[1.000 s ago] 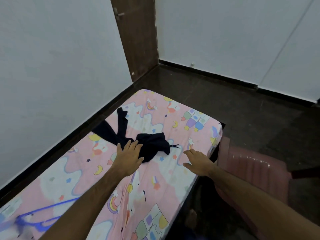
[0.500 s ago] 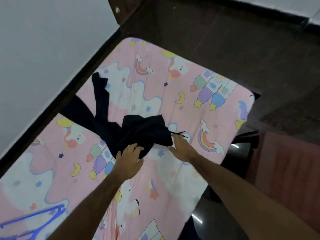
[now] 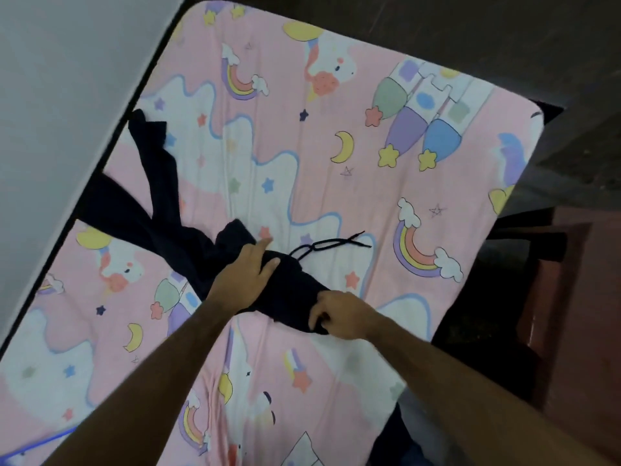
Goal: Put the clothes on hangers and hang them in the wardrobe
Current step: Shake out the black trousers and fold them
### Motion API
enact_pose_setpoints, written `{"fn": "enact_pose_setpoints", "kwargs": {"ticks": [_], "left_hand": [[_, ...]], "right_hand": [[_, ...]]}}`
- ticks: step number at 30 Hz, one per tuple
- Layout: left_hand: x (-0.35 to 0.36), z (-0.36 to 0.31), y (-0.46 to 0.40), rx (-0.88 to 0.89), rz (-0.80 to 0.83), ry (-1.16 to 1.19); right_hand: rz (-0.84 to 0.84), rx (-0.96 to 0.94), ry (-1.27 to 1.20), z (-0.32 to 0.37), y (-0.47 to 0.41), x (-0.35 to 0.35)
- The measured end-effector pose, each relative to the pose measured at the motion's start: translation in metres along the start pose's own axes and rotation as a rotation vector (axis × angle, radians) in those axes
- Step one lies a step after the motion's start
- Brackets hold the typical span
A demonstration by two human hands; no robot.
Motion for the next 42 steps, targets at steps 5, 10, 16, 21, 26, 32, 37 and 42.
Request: {"fn": "enact_pose_setpoints", "kwargs": {"ticks": [5, 10, 16, 21, 26, 32, 37, 42], "left_hand": [[0.009, -0.001, -0.011, 0.076, 0.083, -0.592], [0.000, 0.001, -0.021, 0.280, 0.034, -0.916], [0.015, 0.024, -0.035, 0.386, 0.262, -0.396], [0.052, 0.049, -0.057, 0.621, -0.251, -0.157], [0.075, 0.065, -0.067, 0.860, -0.480, -0.014], [0.043, 0.118, 0.000, 1.075, -0.571, -0.478], [-0.022, 0.154, 0.142, 1.005, -0.993, -0.757], [-0.165, 0.170, 0.330, 0.942, -1.820, -0.603]], "right_hand": [[-0.173, 0.127, 0.040, -0.009, 0.012, 0.007], [-0.746, 0.152, -0.273, -0.034, 0.022, 0.043], [-0.959, 0.092, -0.026, -0.051, 0.013, 0.073], [-1.229, -0.035, 0.257, -0.072, -0.007, 0.095], [-1.330, -0.022, 0.318, -0.081, -0.018, 0.095], [-1.222, -0.007, -0.101, -0.039, 0.011, 0.123], [-1.464, -0.274, -0.067, 0.091, 0.093, 0.200], [-1.628, -0.742, 0.027, 0.282, 0.194, 0.272]]}}
Point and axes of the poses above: each hand's wrist, its own y-axis away from the middle knuckle, its own x-axis out of the palm, z = x × y, the point moved 3 cm from there along -y, towards the middle knuckle, and after that the axes turned 14 degrees about -y, right-handed, at the moved point
